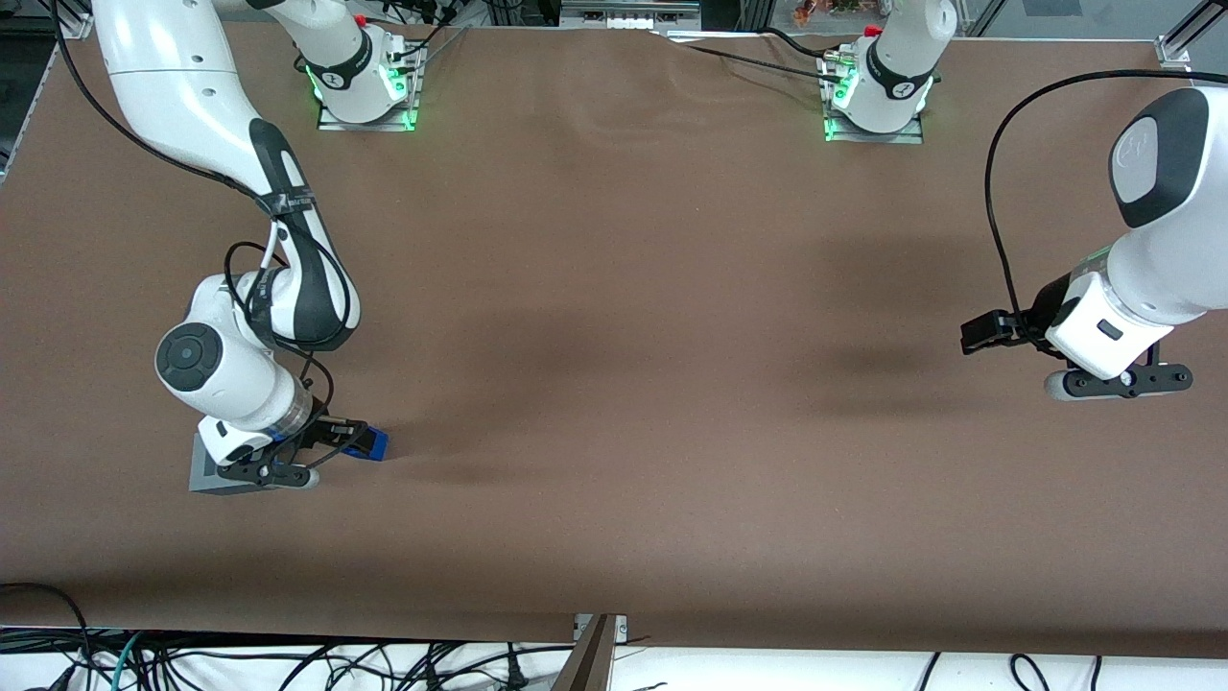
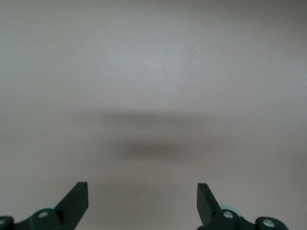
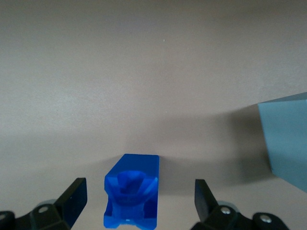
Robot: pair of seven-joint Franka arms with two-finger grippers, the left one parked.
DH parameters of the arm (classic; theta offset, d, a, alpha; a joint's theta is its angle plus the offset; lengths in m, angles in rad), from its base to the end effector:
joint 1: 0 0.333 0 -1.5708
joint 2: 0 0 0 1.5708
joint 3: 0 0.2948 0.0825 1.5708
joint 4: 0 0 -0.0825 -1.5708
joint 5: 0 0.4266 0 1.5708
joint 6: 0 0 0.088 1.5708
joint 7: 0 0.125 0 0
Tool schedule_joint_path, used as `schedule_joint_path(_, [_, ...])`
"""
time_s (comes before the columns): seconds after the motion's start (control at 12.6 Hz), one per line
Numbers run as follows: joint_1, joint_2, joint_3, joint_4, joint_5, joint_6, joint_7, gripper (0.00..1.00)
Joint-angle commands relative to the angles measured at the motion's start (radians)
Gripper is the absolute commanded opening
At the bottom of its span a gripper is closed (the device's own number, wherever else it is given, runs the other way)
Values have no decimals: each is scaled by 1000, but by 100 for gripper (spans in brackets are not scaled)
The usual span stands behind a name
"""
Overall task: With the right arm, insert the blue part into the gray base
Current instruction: 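Move the right gripper down over the blue part, fingers open, then close the right gripper on the blue part and lift it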
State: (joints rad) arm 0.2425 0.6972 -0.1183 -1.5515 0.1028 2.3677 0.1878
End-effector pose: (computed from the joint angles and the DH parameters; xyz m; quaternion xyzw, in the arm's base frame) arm 0.7321 0.1036 0.1919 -0.9968 0.0502 -0.0614 0.0108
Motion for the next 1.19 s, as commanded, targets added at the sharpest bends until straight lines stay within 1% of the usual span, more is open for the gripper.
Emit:
schedule_joint_path(0.0, [6,11,-1,4,8,10,9,99])
schedule_joint_path(0.48, [31,21,-1,-4,8,4,9,99])
schedule_joint_path(0.56, [31,21,-1,-4,8,4,9,97])
schedule_joint_path(0.72, [31,21,-1,-2,9,4,7,57])
schedule_joint_path(0.8, [31,21,-1,-1,9,4,7,43])
schedule_joint_path(0.88, [29,19,-1,1,8,4,7,32])
schedule_joint_path(0.96, [29,19,-3,2,8,4,4,27])
schedule_joint_path(1.12, [24,9,-4,7,5,1,-13,26])
